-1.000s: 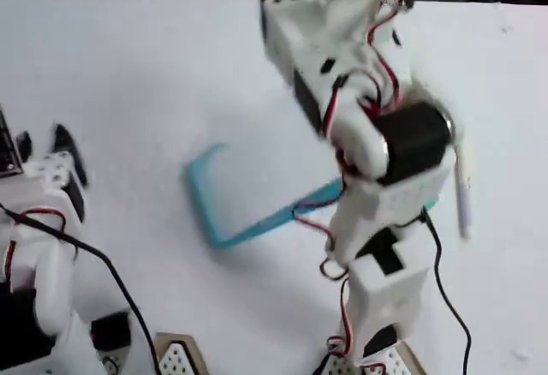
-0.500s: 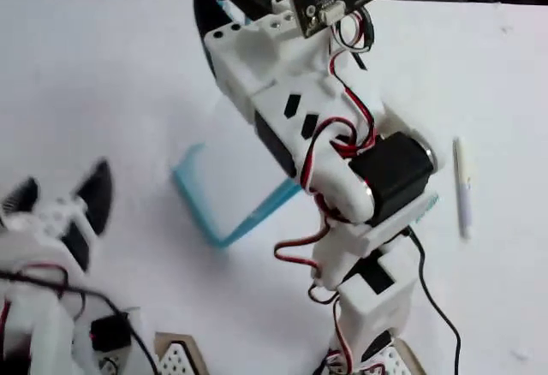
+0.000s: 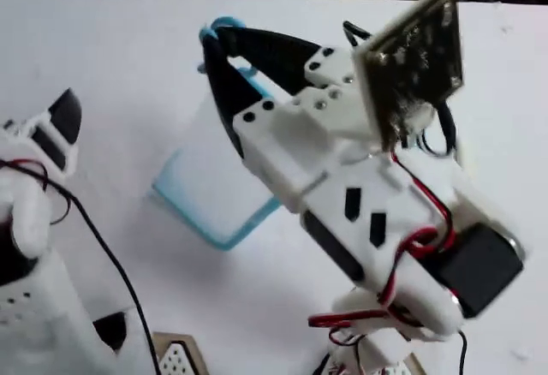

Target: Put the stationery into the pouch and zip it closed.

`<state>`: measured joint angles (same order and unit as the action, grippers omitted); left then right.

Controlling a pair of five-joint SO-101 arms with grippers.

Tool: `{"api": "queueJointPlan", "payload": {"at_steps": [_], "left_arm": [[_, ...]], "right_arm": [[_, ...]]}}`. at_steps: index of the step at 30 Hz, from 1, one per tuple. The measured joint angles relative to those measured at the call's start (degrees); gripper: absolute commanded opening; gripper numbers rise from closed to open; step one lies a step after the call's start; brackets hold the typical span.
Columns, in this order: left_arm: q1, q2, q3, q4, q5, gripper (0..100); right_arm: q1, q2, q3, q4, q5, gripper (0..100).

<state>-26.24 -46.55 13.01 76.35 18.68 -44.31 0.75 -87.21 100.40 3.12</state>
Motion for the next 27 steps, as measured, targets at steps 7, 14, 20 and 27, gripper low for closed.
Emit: {"api": "queueJointPlan", "payload": {"at_steps": [7, 14, 20, 27], "left_arm": [[6.86, 12.75, -26.64, 9.05, 1.49, 30], [18.81, 29.54, -58.73, 22.42, 2.55, 29], [25.67, 42.64, -73.76, 24.35, 3.08, 29], [34.2, 52.75, -74.9, 24.7, -2.64, 29]], "right_arm": [[-0.7, -8.26, 16.0, 0.0, 0.0, 1.7], [-4.66, -18.02, 27.08, 0.0, 0.0, 1.7], [-5.27, -21.71, 32.35, 0.0, 0.0, 1.7], [-5.27, -22.33, 32.53, 0.0, 0.0, 1.7]]}}
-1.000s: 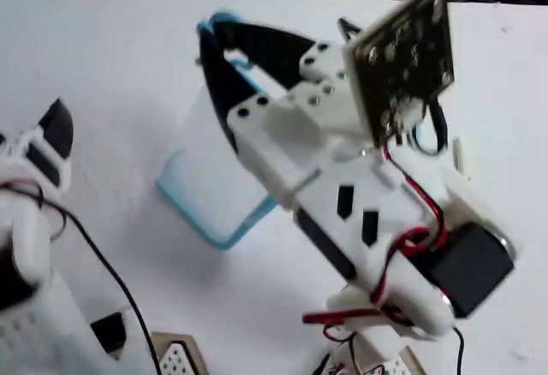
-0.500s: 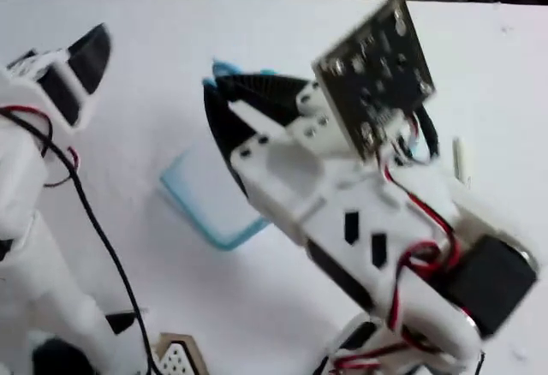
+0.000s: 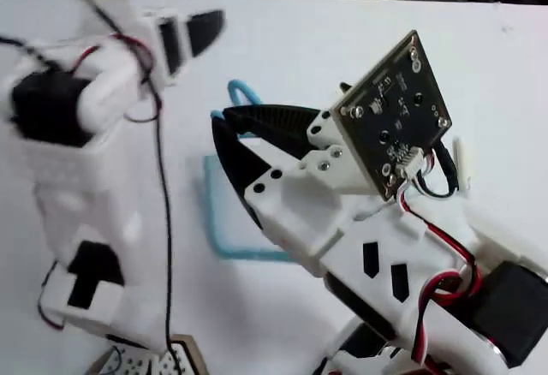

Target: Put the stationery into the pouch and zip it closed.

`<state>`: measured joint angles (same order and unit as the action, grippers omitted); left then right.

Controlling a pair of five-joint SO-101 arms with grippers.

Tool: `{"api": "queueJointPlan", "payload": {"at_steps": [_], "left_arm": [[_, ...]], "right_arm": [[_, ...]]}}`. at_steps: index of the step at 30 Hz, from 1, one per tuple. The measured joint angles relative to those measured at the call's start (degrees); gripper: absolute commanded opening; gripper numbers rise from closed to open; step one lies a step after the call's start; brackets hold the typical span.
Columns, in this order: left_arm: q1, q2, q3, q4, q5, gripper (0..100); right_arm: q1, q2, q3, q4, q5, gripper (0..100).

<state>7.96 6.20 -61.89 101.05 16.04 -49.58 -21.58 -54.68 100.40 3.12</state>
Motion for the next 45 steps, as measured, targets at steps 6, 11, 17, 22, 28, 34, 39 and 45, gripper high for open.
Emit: {"api": "queueJointPlan", "payload": {"at_steps": [6, 11, 17, 22, 28, 34, 39, 45], "left_arm": [[-0.35, 6.68, 0.0, 0.0, -4.22, 29], [-18.46, 10.46, 0.0, 0.53, 1.85, 29], [-38.77, 10.55, 0.0, 0.88, 2.64, 29], [-52.75, 10.55, 0.0, 1.23, 2.46, 29], [-62.33, 10.55, 0.0, 1.23, -2.9, 29], [-68.22, 10.55, 5.19, 1.23, -8.44, 29], [-70.24, 10.64, 8.35, 1.23, -12.75, 29], [-69.71, 10.64, 8.62, 1.23, -13.36, 29]], "right_arm": [[0.79, -0.09, 0.0, -0.62, 0.0, 1.7], [8.18, -0.18, 0.0, -5.45, 0.0, 1.7], [9.58, 1.05, 2.55, -16.62, 0.0, 1.7], [8.7, 9.41, 6.59, -27.34, 0.0, 1.7], [-2.64, 18.9, 6.77, -31.82, 0.0, 1.7], [-13.27, 25.58, 6.77, -36.22, 0.0, 1.7], [-15.3, 25.05, 6.77, -36.04, 0.0, 1.7], [-13.89, 19.43, 6.86, -29.36, 0.0, 1.7]]}}
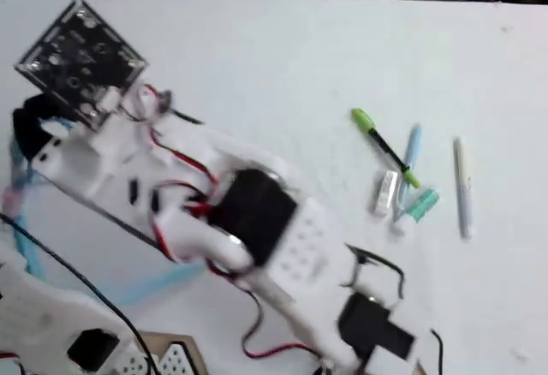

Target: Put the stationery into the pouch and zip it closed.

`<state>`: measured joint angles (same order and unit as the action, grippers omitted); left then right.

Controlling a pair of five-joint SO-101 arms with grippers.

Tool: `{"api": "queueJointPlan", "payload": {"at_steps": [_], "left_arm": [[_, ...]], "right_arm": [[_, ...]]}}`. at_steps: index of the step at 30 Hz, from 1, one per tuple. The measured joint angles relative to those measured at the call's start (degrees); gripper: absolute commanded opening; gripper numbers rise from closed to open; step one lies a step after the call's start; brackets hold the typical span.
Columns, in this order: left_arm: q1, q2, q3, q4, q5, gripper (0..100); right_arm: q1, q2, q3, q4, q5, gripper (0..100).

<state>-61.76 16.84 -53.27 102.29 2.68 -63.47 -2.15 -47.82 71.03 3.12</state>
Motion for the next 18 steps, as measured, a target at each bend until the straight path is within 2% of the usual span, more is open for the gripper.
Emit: {"api": "queueJointPlan", "payload": {"at_steps": [11, 18], "left_arm": [[9.58, 0.0, 0.0, 0.0, -0.09, 29], [14.86, -0.18, 0.09, 0.0, -0.09, 29]], "right_arm": [[9.93, -10.9, -0.09, 10.55, 0.0, 1.7], [11.16, -13.63, 0.18, 12.22, 0.0, 1.7]]}}
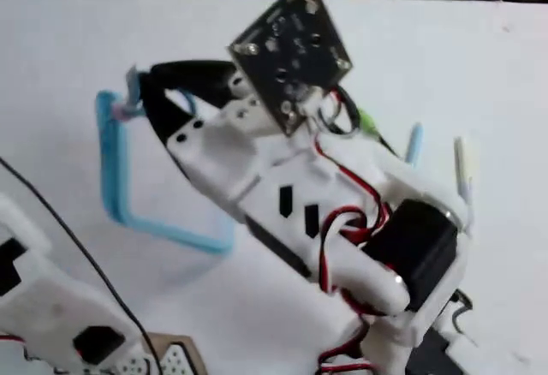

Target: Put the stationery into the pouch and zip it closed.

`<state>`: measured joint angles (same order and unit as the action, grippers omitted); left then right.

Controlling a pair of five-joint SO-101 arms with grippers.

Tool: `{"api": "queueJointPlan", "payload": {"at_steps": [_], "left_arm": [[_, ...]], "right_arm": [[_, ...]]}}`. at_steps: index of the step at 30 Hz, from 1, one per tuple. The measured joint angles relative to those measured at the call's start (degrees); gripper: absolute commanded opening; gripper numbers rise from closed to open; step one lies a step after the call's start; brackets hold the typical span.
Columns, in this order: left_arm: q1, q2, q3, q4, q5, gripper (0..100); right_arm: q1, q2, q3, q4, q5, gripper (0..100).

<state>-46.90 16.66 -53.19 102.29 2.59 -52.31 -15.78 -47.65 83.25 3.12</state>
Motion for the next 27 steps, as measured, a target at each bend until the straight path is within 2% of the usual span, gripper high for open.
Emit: {"api": "queueJointPlan", "payload": {"at_steps": [6, 9, 15, 19, 24, 27], "left_arm": [[2.2, -3.25, 0.09, 0.0, 0.0, 29], [2.29, -3.34, 0.09, 0.0, -0.26, 29], [2.29, -3.34, 0.09, 0.0, -4.57, 29], [2.29, -4.31, 0.44, 0.0, -12.57, 29], [3.16, -11.6, 6.07, 0.0, -30.51, 29], [4.57, -17.05, 12.13, 0.0, -34.99, 29]], "right_arm": [[1.14, 0.0, 3.6, 10.2, 0.18, 1.7], [2.99, -0.09, 4.04, 16.26, 3.78, 1.7], [6.42, -0.88, 5.63, 17.14, 7.91, 1.7], [8.18, -0.97, 9.58, 17.14, 8.18, 1.7], [13.98, -0.97, 13.98, 17.14, 8.35, 1.7], [17.58, -0.88, 14.42, 17.14, 10.81, 1.7]]}}
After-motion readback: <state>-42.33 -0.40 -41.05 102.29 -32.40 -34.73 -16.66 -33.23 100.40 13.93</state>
